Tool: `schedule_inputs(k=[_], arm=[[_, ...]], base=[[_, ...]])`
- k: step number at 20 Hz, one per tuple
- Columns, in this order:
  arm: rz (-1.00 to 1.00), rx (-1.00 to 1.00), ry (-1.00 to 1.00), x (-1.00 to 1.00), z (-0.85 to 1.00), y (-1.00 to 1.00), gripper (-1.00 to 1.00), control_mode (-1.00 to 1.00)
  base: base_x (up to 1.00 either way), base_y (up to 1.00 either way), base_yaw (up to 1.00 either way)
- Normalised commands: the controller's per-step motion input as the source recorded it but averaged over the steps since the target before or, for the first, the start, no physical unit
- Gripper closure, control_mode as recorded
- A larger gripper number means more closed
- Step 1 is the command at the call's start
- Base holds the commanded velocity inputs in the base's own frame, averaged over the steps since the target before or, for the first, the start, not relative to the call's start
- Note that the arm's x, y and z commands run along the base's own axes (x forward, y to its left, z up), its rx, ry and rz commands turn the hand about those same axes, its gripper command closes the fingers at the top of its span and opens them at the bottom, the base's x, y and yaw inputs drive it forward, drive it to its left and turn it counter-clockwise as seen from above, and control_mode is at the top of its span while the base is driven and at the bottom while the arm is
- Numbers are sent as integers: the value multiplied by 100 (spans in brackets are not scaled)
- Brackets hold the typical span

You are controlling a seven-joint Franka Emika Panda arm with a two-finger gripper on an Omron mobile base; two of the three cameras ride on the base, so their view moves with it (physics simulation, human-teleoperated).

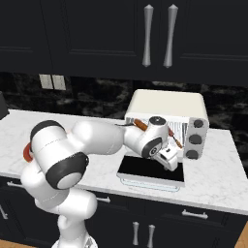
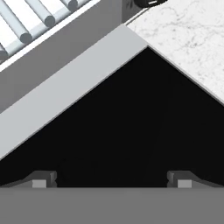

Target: Pick up the kebab skewer and baguette bread, and place them inside the toaster oven. Close the toaster oven door and start by setting the timer.

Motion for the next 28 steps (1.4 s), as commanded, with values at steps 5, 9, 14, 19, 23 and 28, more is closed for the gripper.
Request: schedule_inputs(k=[5,9,14,19,23,28], arm=[[-5,0,0,13,0,0,-100,-100],[-6,0,0,15,0,0,-100,-100],[-7,0,0,18,0,0,-100,-100],[-8,0,0,17,0,0,-100,-100],[-7,0,0,12,0,0,-100,-100],[-8,0,-4,15,0,2,-100,-100]], base=[[0,0,0],[0,0,0],[0,0,0],[0,0,0],[0,0,0],[0,0,0]])
